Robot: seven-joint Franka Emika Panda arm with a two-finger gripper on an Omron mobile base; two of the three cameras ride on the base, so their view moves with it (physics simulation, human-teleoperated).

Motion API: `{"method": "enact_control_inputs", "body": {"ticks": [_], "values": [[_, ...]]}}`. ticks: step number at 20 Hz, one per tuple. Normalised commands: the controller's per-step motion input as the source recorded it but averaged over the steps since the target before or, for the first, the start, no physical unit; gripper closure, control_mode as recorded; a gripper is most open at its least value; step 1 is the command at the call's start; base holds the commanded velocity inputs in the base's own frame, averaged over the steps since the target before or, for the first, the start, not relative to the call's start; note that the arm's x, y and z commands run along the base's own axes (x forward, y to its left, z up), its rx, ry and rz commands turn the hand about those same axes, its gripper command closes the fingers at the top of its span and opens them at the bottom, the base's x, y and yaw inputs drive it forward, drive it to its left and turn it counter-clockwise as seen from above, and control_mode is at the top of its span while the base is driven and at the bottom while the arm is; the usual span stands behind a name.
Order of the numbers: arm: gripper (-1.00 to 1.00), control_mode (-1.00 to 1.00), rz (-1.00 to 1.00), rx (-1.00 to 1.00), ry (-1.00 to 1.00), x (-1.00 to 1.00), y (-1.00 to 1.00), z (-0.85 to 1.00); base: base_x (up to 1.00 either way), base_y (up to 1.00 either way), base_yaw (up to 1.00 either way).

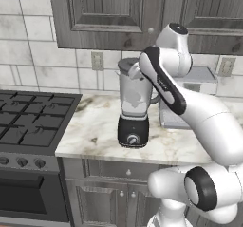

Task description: Grab the lemon wedge and garlic from the fridge, place them in the blender, close the lid, and turn on the blender to create a marinade.

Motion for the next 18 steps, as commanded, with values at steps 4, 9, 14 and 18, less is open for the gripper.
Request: {"method": "enact_control_inputs", "body": {"ticks": [4,9,14,18], "values": [[1.00,-1.00,0.21,0.00,0.00,0.00,-0.39,-0.15,0.00,0.00,0.00],[1.00,-1.00,0.24,0.00,0.00,0.00,-0.31,-0.21,0.00,0.00,0.00],[1.00,-1.00,0.22,0.00,0.00,0.03,-0.16,-0.15,0.00,0.00,0.00],[1.00,-1.00,0.10,0.00,0.00,0.23,-0.01,-0.01,0.00,0.00,0.00]]}}
